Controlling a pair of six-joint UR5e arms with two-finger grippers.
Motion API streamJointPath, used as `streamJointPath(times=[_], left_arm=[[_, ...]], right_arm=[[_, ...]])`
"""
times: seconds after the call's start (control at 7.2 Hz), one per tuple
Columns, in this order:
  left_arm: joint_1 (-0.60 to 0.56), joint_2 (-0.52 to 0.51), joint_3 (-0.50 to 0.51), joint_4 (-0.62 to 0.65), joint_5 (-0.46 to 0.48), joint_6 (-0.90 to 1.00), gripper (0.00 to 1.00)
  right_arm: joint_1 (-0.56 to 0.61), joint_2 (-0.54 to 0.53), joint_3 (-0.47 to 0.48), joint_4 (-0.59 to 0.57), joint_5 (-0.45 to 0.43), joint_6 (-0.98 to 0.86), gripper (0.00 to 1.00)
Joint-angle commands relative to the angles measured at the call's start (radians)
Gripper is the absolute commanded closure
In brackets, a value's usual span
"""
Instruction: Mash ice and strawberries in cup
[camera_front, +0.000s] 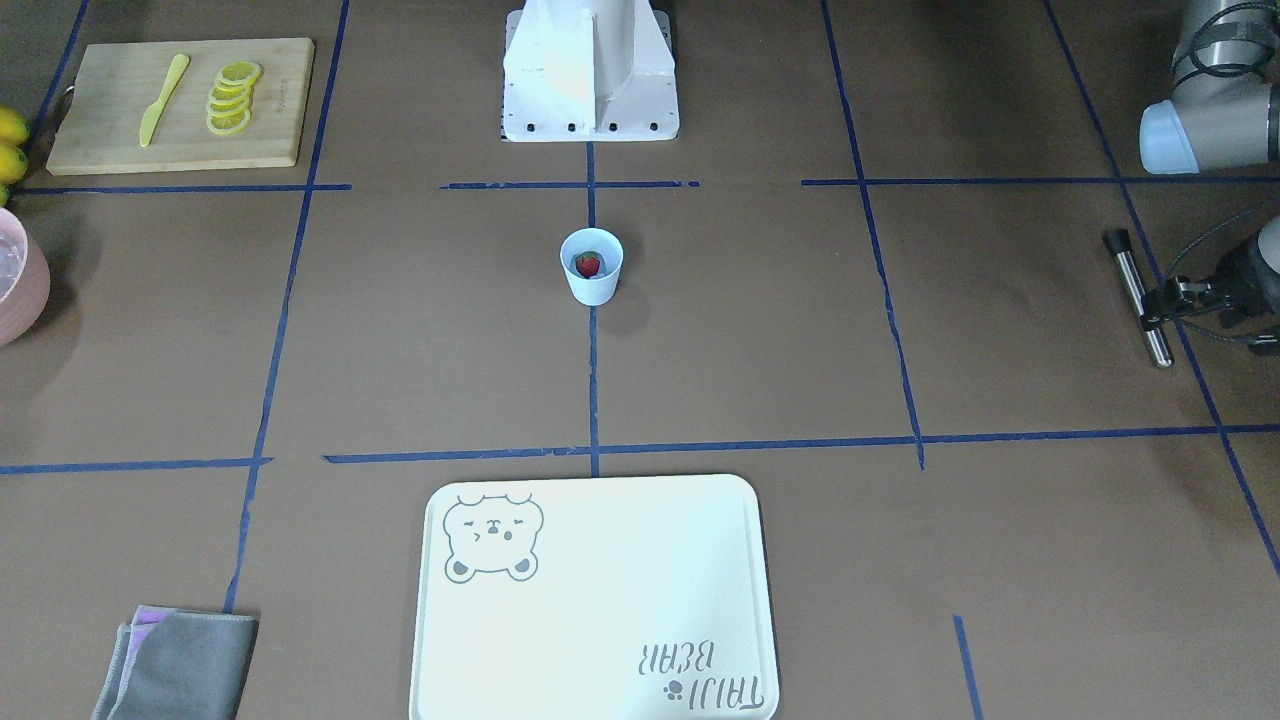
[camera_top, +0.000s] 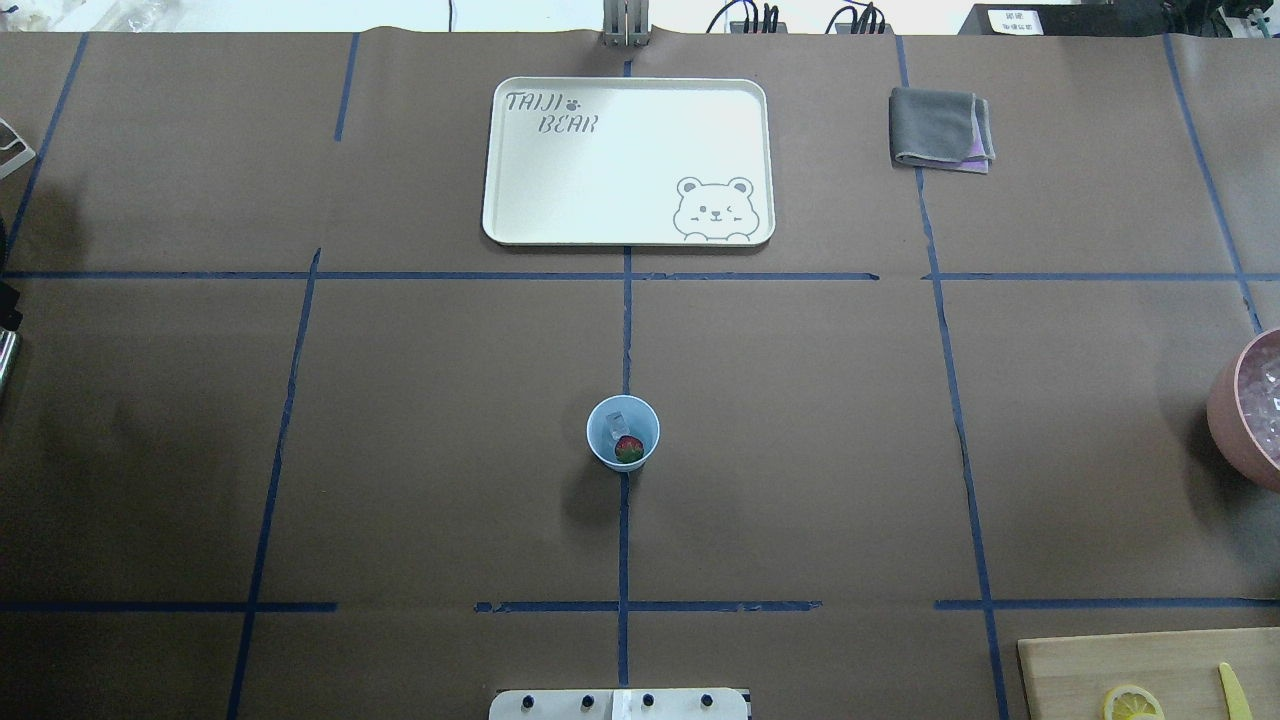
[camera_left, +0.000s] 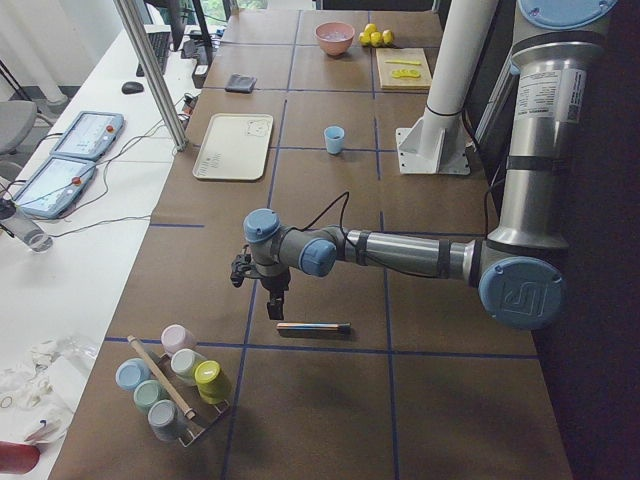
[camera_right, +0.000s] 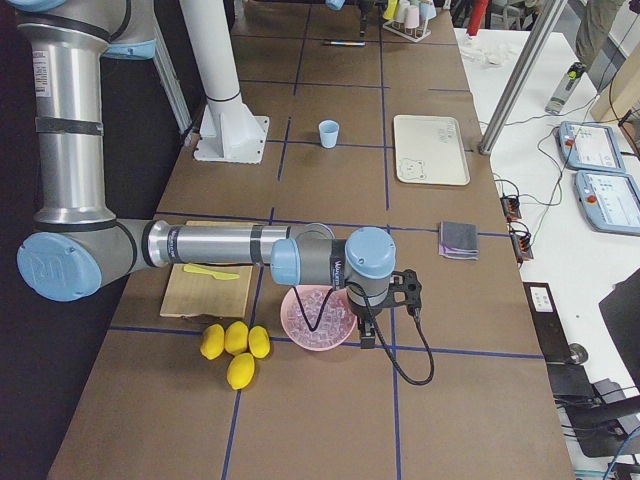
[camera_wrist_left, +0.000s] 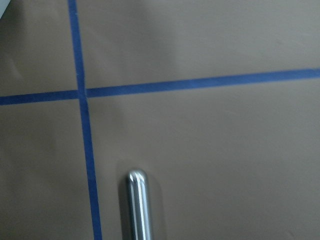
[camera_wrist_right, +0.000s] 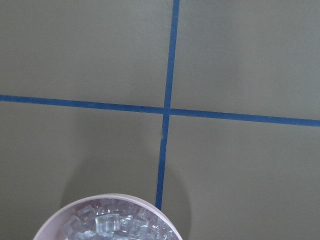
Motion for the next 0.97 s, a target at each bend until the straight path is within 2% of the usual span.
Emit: streamJointPath(times=[0.0,0.14,0.42,0.83], left_arm=[[0.001,-0.003,0.056,-0.040,-0.002,-0.027,0.00],[-0.001,0.011,0.095,-0.117,-0.002,-0.030,0.00],[0.001,0.021,0.118,-0.219,-0.002,-0.163,0.00],[0.004,0.025,0.152,-0.270,-0.002,-0.182,0.00]], right_arm=[[0.000,0.000,0.001,0.000,0.002,0.001,0.01],[0.000,0.000,0.003,0.000,0.002,0.001,0.01],[0.000,0.000,0.005,0.000,0.002,0.001,0.01],[0.000,0.000,0.005,0.000,0.002,0.001,0.01]])
